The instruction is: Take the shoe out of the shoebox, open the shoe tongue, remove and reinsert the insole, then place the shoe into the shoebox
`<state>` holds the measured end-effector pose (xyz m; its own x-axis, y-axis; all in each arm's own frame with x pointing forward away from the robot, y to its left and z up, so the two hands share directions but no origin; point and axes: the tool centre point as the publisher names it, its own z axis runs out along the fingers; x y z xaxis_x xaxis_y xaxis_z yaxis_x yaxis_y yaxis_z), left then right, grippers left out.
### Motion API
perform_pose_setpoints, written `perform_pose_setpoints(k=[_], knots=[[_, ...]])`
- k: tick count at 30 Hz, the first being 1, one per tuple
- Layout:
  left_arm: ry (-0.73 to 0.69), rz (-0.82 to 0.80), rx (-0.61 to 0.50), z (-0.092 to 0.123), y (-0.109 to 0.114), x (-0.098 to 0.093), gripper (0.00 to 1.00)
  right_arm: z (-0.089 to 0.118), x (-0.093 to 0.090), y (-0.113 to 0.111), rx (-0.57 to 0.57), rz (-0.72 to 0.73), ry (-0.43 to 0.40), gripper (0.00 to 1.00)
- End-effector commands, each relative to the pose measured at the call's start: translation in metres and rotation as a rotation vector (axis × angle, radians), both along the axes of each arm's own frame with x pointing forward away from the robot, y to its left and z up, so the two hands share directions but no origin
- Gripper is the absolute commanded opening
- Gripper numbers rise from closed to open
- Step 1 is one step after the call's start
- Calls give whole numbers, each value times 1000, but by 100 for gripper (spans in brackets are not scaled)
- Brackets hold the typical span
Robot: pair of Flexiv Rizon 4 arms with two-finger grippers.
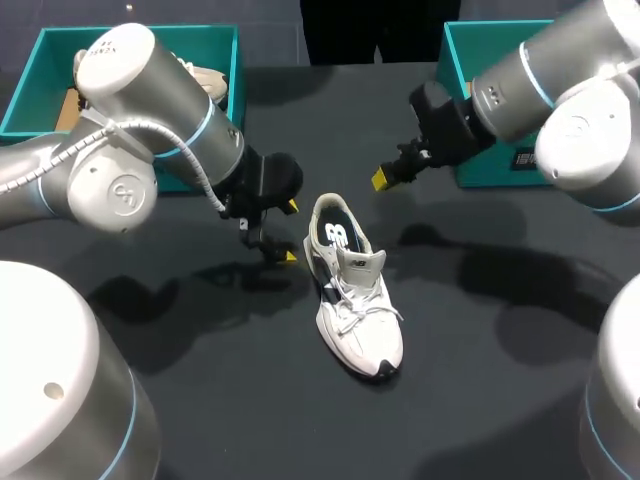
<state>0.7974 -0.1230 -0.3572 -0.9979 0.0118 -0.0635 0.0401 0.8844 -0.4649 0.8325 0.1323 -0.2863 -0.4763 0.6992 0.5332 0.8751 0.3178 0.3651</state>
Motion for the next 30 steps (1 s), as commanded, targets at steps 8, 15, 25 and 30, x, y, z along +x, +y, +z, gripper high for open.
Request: perform_pose_setpoints(k=[8, 15, 25, 30], knots=[[-16, -98, 27, 38, 58, 20, 100, 17, -9, -2, -394, -32, 156, 0], [-16, -98, 27, 38, 58, 20, 100, 17, -9, -2, -394, -32, 156, 0], [-19, -121, 9, 47, 70, 33, 100, 24, -17, 17, -458, -54, 109, 0], [-26, -131, 5, 53, 88, 44, 100, 26, -33, 28, -501, -92, 67, 0]])
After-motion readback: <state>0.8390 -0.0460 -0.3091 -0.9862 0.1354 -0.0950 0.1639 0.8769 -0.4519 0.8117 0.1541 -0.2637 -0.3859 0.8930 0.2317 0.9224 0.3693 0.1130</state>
